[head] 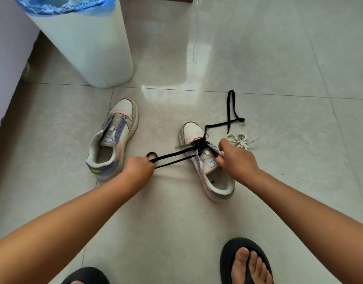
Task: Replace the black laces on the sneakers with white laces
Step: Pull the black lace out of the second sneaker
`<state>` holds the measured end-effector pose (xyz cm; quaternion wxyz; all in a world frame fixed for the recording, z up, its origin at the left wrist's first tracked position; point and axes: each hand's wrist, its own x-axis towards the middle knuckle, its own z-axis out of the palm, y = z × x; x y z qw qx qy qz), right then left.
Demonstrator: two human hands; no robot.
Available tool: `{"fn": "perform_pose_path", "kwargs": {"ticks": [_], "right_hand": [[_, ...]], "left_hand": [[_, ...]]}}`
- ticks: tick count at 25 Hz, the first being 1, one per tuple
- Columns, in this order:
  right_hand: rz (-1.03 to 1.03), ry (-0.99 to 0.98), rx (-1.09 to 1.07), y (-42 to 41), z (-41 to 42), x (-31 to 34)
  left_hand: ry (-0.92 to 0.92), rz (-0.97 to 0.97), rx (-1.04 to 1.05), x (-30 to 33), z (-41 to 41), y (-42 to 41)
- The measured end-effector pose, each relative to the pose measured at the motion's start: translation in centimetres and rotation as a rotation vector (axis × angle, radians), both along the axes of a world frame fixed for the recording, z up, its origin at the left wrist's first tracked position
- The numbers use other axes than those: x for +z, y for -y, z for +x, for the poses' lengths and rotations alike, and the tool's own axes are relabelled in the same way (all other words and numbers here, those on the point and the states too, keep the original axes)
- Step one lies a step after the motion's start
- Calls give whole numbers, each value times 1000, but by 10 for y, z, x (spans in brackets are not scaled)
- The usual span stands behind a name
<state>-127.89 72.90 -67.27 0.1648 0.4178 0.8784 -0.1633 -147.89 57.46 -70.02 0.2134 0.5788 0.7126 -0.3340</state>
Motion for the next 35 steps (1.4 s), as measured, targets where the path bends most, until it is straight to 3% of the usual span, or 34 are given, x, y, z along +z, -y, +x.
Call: {"fn": "perform_pose_path", "kwargs": {"ticks": [2,4,8,10,13,17,22,25,28,30,35], "right_hand": [[12,3,7,-1,1,-1],[4,6,28,0,1,-1],[-11,22,58,1,-1,0],[-13,23,62,3,-3,-1],[-20,17,40,2,-3,-1],[2,21,48,0,-3,0],[7,48,42,0,-5,3],[-75,16,31,9,-5,7],[-135,-7,19,24,-9,9],[-94,-30,-12,28,-18,7],[-138,-115,-72,17,-31,-1]], "left_hand": [[-53,-137,96,2,-3,4],[-43,-111,139,6,3,2],[164,251,163,9,40,-22],[111,458,38,6,55,-36],[118,509,-43,13,58,-50],[154,307,8,13,54,-49],[10,-72,176,18,33,-27],[105,163,254,21,39,-23],[369,491,400,31,64,-33],[465,533,476,35,79,-46],[461,558,618,34,72,-68]]}}
